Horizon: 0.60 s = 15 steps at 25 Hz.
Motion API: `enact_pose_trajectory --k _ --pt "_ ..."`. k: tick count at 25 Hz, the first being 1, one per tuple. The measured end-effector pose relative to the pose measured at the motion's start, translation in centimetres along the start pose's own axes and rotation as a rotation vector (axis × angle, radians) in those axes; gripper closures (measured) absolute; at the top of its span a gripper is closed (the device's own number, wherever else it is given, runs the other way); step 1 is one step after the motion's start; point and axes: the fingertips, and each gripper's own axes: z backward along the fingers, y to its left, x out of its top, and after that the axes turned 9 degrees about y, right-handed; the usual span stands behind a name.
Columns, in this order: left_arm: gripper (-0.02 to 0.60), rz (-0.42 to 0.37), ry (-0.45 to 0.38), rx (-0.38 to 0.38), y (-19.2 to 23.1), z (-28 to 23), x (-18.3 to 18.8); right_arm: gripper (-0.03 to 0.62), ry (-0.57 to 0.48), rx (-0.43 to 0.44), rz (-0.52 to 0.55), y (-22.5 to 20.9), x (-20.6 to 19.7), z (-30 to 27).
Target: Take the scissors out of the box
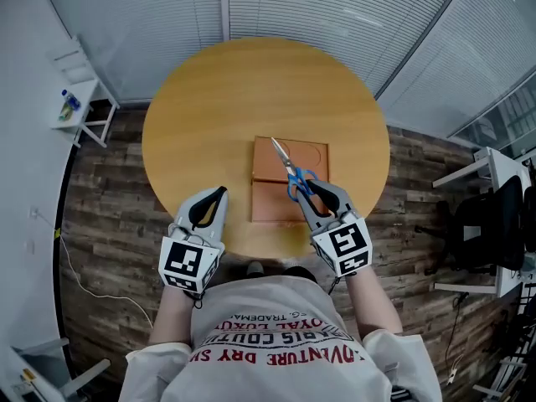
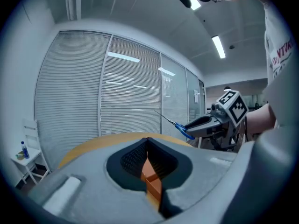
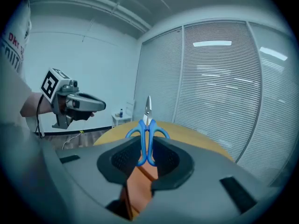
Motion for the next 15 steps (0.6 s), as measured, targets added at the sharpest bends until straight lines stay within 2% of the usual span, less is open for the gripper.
enact_pose_trajectory --k 7,15 --pt "0.572 -0.043 -0.059 0.004 0.5 0.6 2.1 0.508 -0.159 -0.067 -0.108 -0.8 3.3 2.2" --pt "0.572 -0.054 -0.098 -0.011 0.8 -0.4 4.0 0.508 -0.207 -0.105 -0.178 -2.7 4.3 2.6"
